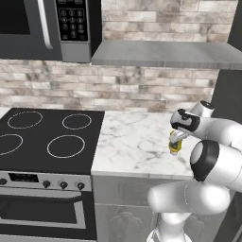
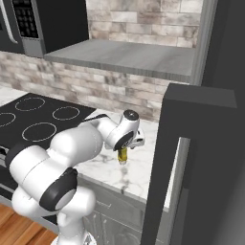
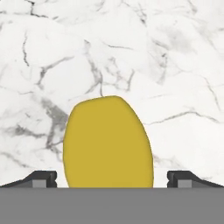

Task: Place the mustard and mustard from the counter to the top shelf of the fridge. If the existing items in the fridge are on the top shelf, move them to other shelves.

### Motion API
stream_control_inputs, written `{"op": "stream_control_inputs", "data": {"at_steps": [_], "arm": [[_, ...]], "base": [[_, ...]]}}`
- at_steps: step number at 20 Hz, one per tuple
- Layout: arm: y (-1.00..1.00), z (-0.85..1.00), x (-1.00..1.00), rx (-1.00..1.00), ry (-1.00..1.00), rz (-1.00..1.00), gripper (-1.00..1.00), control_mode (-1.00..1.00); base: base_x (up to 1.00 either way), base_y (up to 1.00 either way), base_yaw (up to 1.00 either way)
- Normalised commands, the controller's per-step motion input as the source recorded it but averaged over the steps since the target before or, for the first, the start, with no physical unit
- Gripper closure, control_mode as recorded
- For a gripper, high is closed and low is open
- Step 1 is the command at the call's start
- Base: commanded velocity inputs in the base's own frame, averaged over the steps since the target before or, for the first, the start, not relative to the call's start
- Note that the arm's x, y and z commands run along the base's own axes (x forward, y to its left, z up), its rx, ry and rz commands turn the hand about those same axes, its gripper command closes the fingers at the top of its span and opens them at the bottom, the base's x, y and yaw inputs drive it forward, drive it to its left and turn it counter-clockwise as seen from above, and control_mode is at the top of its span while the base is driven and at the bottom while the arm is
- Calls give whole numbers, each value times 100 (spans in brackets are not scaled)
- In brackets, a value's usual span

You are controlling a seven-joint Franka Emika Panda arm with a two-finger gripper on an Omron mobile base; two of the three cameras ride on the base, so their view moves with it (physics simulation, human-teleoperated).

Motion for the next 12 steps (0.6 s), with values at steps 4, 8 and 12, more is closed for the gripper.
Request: {"op": "stream_control_inputs", "data": {"at_steps": [4, 8, 12], "arm": [[0, -9, 0, 0, 0, 0, -100, -100], [0, -14, 0, 0, 0, 0, -100, -100], [0, 0, 0, 0, 0, 0, 100, -100]], "base": [[0, 0, 0], [0, 0, 0], [0, 0, 0]]}}
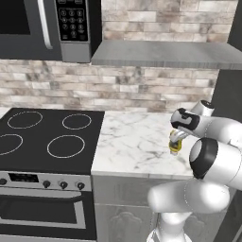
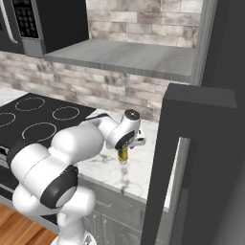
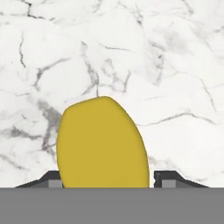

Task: Place the mustard and mustard from the counter to the top shelf of the fridge. If the existing items in the fridge are on the top shelf, move them to other shelves.

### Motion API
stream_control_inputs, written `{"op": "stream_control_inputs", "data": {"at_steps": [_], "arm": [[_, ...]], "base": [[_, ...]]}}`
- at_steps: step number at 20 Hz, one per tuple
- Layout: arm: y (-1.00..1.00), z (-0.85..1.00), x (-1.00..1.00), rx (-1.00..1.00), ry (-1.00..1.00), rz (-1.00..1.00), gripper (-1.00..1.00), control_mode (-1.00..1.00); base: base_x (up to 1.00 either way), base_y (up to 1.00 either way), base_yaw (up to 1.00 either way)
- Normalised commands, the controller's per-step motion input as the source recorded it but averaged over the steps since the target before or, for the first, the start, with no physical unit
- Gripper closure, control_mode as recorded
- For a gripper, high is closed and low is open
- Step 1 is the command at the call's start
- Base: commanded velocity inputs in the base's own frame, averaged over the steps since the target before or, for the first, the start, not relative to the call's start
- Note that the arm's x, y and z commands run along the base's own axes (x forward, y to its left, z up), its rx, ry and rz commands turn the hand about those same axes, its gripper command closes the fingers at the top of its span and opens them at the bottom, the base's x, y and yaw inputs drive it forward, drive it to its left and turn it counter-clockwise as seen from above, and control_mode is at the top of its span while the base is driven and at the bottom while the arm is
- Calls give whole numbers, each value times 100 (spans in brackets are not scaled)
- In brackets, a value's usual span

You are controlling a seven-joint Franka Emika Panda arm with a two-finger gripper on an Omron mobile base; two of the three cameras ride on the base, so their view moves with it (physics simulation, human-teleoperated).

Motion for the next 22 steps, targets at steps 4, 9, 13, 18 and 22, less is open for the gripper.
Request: {"op": "stream_control_inputs", "data": {"at_steps": [4, 9, 13, 18, 22], "arm": [[0, 0, 0, 0, 0, 0, 100, -100], [0, 11, -15, 0, -13, 0, 100, -100], [10, 64, -22, 0, -18, 0, 100, -100], [34, 100, -24, -1, -15, 0, 100, -100], [33, 100, -45, -5, -4, -6, 100, -100]], "base": [[0, 0, 0], [0, 0, 0], [0, 0, 0], [0, 0, 0], [0, 0, 0]]}}
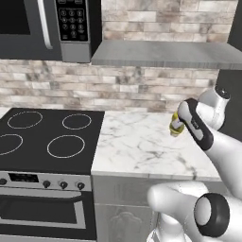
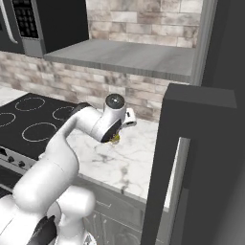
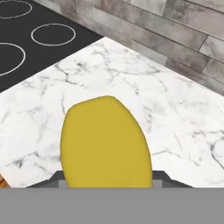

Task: Place the mustard and mustard from the counter to the top shelf of the fridge. If the existing items in the fridge are on the top shelf, move them to other shelves.

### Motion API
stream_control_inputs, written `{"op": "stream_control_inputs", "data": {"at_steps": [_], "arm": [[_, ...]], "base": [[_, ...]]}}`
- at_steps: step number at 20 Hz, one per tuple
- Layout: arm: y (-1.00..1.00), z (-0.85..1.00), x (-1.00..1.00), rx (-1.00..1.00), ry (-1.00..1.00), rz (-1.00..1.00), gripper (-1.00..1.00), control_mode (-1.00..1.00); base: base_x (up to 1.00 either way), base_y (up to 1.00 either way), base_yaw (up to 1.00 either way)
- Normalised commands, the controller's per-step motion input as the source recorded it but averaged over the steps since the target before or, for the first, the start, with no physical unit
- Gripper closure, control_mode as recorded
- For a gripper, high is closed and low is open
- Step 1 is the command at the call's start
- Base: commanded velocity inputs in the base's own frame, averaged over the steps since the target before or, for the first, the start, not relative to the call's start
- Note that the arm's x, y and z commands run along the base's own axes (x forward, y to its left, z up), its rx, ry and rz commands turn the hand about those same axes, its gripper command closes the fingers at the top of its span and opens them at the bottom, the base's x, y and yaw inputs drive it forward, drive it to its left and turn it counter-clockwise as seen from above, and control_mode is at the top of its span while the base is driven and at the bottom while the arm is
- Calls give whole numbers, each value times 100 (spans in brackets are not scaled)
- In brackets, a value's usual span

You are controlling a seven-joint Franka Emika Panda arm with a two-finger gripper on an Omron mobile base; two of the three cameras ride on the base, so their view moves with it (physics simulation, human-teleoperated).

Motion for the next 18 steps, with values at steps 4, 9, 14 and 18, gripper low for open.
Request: {"op": "stream_control_inputs", "data": {"at_steps": [4, 9, 14, 18], "arm": [[29, 100, -70, -7, 3, -12, 100, -100], [35, 100, -93, -4, 10, -11, 100, -100], [41, 99, -100, 0, 3, -9, 100, -100], [41, 74, -100, 3, 0, -15, 100, -100]], "base": [[0, 0, 0], [0, 0, 0], [0, 0, 0], [0, 0, 0]]}}
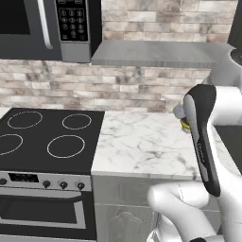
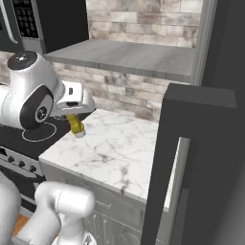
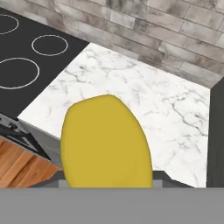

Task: Place the mustard and mustard from the counter to the top shelf of the fridge. If the existing items in the fridge are on the top shelf, move them to other shelves.

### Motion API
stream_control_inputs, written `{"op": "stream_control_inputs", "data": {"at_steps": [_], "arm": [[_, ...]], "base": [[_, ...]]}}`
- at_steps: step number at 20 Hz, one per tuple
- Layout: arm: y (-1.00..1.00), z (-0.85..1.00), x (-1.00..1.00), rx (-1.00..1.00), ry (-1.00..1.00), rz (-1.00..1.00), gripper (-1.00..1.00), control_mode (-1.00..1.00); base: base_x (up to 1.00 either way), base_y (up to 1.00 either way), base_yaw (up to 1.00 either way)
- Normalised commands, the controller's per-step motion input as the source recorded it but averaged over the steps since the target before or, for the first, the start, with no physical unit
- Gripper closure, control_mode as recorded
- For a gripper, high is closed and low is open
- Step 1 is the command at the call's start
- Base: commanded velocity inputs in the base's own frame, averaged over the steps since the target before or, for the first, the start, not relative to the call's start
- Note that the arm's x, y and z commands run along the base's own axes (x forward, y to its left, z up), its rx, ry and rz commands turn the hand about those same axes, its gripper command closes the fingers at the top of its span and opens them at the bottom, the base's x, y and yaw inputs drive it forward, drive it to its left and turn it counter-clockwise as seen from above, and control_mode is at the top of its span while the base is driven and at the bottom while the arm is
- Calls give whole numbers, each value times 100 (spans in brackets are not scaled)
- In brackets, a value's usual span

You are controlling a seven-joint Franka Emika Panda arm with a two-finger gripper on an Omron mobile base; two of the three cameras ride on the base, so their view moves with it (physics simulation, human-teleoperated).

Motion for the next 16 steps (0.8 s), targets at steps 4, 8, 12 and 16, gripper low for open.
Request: {"op": "stream_control_inputs", "data": {"at_steps": [4, 8, 12, 16], "arm": [[34, 34, -76, 5, -14, -22, 100, -100], [26, 18, -69, 5, -33, -18, 100, -100], [26, 17, -40, 2, -20, -6, 100, -100], [-2, 1, -4, 16, -3, 0, 100, -100]], "base": [[0, 0, 0], [0, 0, 0], [0, 0, 0], [0, 0, 0]]}}
